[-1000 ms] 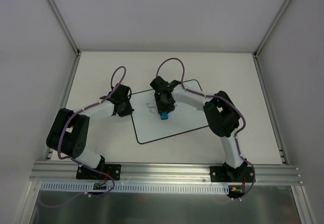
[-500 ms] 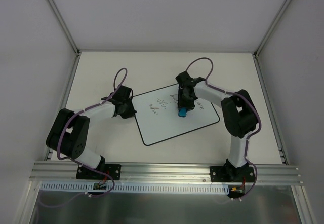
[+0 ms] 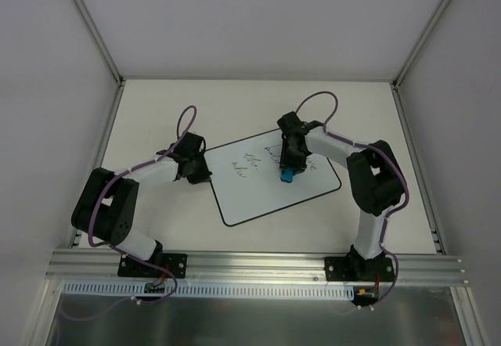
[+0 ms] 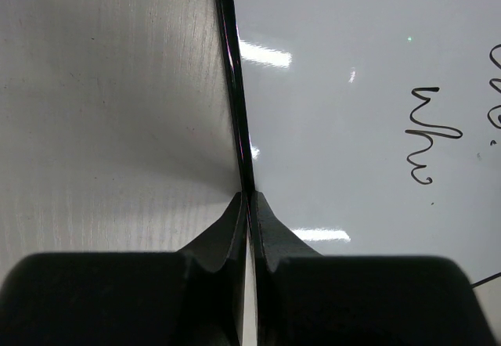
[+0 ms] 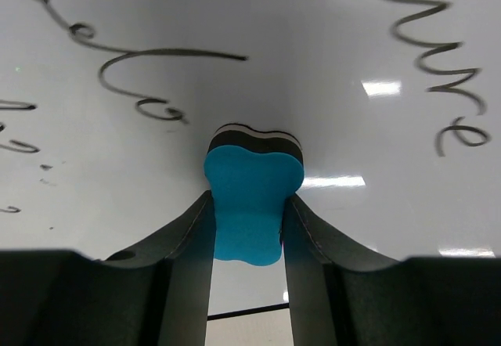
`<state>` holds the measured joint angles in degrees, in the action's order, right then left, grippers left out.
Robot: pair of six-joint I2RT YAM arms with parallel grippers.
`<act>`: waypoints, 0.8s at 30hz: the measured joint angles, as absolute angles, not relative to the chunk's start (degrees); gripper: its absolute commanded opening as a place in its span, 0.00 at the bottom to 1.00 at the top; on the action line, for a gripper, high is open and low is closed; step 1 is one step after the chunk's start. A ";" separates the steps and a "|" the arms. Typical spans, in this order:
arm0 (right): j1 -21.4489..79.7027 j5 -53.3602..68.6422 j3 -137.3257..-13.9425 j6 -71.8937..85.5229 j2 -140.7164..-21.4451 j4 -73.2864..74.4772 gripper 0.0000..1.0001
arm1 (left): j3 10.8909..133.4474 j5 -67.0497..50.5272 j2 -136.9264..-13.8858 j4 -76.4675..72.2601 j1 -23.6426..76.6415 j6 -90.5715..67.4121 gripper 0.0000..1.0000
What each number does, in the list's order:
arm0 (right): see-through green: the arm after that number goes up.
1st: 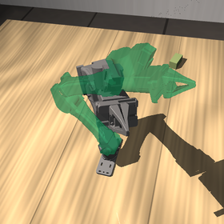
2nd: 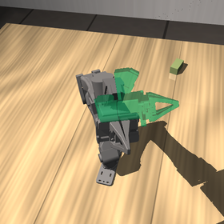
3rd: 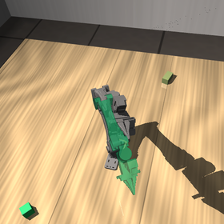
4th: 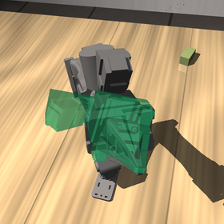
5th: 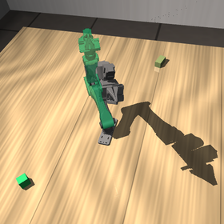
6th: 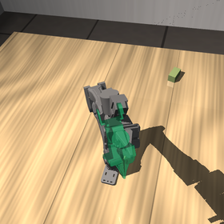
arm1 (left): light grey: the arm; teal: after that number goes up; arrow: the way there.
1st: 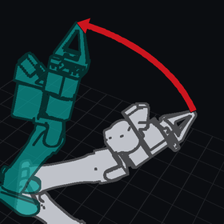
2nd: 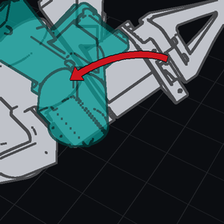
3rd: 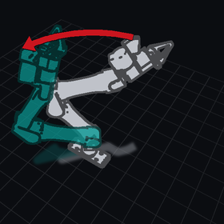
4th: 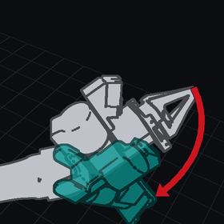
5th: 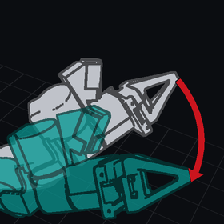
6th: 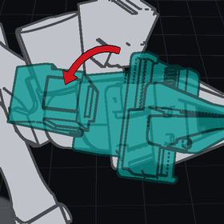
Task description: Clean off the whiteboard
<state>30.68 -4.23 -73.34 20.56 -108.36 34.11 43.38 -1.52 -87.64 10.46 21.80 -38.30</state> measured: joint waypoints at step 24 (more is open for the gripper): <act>43.09 -1.98 -95.42 29.39 -123.28 39.83 0.00 | 42.44 -2.13 -86.83 10.35 21.82 -39.55 0.00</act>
<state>43.09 -1.98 -95.42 29.39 -123.28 39.83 42.44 -2.13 -86.83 10.35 21.82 -39.55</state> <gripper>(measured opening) 0.389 0.010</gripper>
